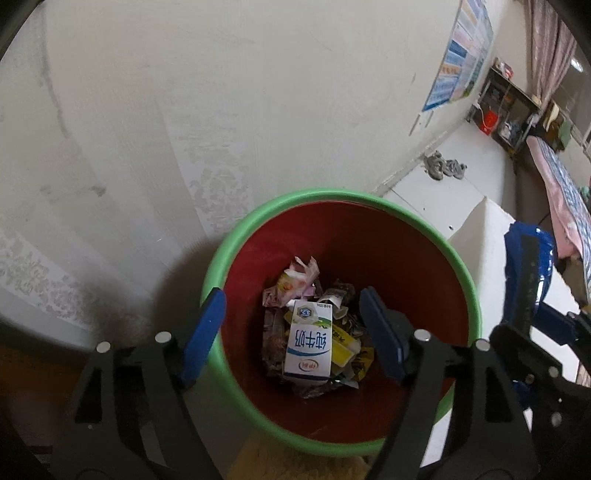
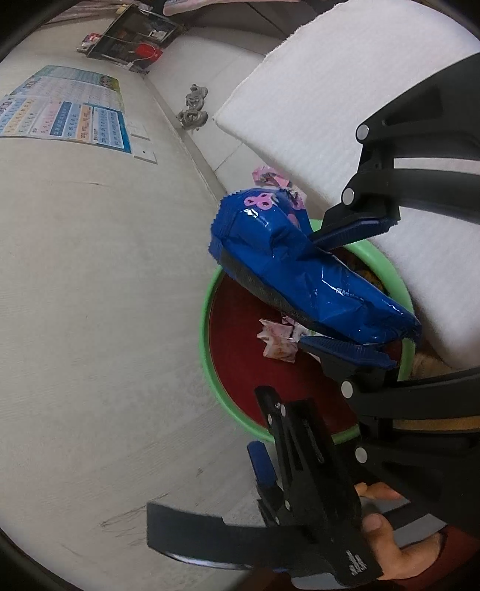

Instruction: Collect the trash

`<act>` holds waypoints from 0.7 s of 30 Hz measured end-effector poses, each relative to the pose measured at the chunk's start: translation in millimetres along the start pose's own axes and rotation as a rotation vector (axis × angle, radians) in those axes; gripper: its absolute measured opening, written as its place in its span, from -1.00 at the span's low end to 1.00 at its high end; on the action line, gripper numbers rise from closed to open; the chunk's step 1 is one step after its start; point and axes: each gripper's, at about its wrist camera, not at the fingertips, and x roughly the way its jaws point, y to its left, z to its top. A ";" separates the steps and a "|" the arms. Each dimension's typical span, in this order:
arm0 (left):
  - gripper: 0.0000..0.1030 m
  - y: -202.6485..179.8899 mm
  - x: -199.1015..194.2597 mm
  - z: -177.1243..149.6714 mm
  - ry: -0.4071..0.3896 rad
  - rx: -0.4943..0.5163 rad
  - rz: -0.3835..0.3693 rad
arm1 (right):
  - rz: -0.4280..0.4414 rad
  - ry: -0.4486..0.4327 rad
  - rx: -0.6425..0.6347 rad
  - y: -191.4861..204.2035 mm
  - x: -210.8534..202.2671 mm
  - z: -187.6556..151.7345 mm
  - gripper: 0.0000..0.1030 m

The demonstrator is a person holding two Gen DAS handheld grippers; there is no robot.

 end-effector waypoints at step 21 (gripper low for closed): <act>0.80 -40.7 -76.3 -20.9 -0.119 0.040 0.014 | -0.029 -0.130 0.182 -54.4 -89.5 -55.3 0.55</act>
